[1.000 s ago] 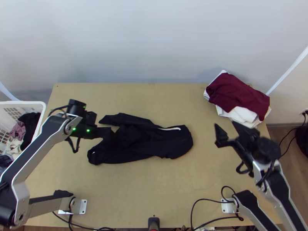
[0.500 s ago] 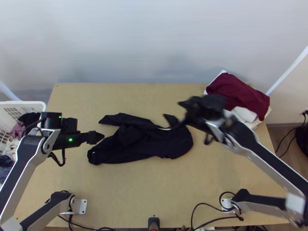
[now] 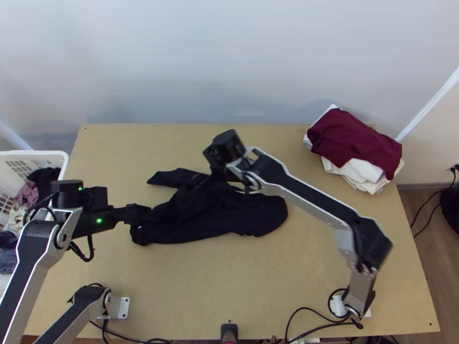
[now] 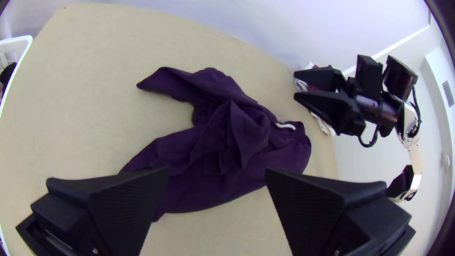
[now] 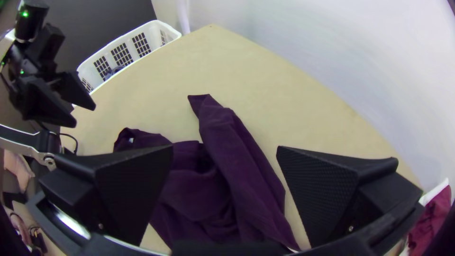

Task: Fold the t-shirt

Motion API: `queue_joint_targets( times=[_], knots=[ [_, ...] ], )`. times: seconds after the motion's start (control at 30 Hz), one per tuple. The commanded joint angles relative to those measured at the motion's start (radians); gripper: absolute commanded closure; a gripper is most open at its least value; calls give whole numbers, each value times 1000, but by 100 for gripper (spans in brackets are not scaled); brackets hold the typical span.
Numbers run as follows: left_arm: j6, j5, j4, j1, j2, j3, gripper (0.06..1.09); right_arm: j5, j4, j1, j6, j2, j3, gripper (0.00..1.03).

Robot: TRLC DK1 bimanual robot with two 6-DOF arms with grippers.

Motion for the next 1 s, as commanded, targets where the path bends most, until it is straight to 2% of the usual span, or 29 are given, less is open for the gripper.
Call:
queue_joint_targets(
  times=[0.0, 0.17, 0.23, 0.4, 0.67, 0.97],
  knots=[
    [-30, 8, 1, 6, -20, -24, 10, -5, 9, 2, 25, 83, 86, 5],
    [-49, 8, 4, 5, -33, -29, 10, -17, 5, -4, 79, 209, 210, 6],
    [-61, 8, 20, 3, -44, -37, 10, -26, 3, -4, 87, 249, 250, 10],
    [-72, 8, 21, 3, -64, -40, 10, -39, -12, 7, 105, 338, 342, 10],
    [-76, 8, 23, 8, -76, -46, 10, -52, -61, 17, 105, 439, 456, 10],
    [-84, 8, 43, 8, -79, -58, 10, -59, -73, 36, 105, 491, 472, 10]
  ],
)
